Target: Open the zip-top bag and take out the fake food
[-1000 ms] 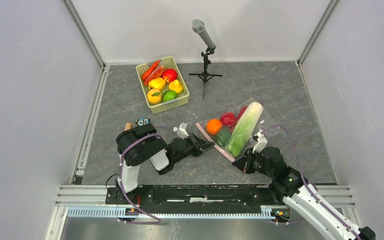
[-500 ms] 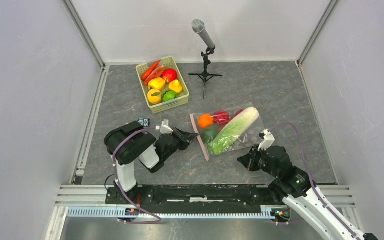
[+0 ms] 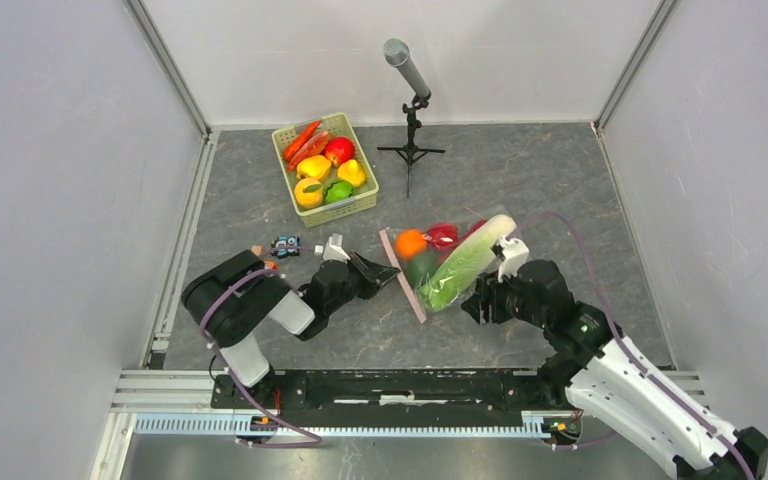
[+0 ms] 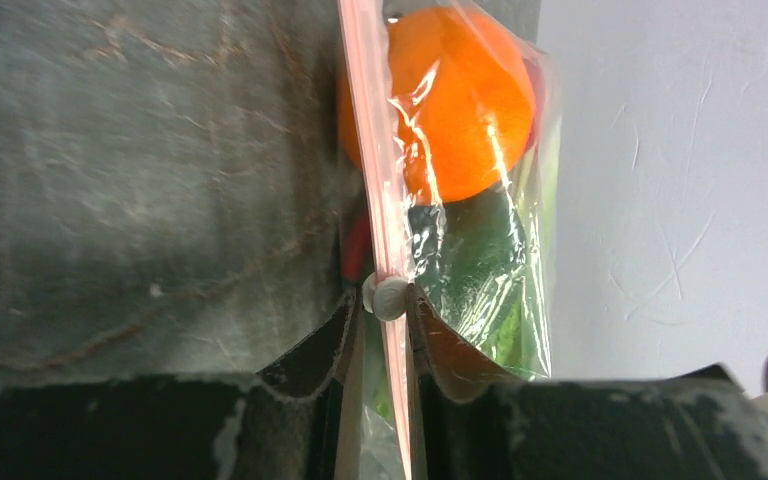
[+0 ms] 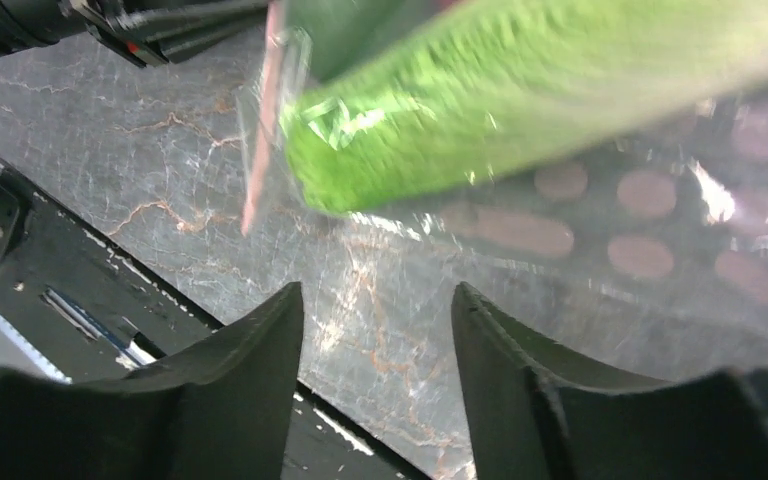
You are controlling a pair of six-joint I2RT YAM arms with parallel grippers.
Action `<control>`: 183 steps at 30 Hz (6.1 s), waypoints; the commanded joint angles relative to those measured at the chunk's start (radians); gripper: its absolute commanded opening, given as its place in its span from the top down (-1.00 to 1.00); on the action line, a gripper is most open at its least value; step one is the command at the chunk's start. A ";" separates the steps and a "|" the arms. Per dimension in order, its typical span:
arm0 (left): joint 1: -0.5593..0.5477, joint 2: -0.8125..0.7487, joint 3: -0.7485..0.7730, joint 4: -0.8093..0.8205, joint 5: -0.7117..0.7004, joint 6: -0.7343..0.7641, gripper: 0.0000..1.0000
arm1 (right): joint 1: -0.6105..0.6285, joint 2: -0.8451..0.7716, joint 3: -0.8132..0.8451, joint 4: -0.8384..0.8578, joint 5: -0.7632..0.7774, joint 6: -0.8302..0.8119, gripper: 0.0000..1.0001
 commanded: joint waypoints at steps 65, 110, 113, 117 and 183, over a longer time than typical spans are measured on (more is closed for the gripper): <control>-0.047 -0.300 0.650 -1.407 0.065 0.165 0.96 | 0.751 0.471 0.174 0.075 0.819 -0.184 0.96; -0.178 -0.291 0.319 -0.875 0.109 -0.120 0.96 | 0.767 0.314 0.070 0.295 0.658 -0.443 -0.48; -0.187 -0.291 0.380 -0.980 0.096 -0.126 0.96 | 0.785 0.326 0.056 0.342 0.659 -0.477 -0.51; -0.191 -0.290 0.418 -1.041 0.100 -0.147 0.95 | 0.807 0.397 0.066 0.367 0.738 -0.491 -0.41; -0.152 -0.316 0.477 -1.199 0.065 -0.166 0.96 | 0.808 0.318 -0.062 0.318 0.954 -0.301 1.00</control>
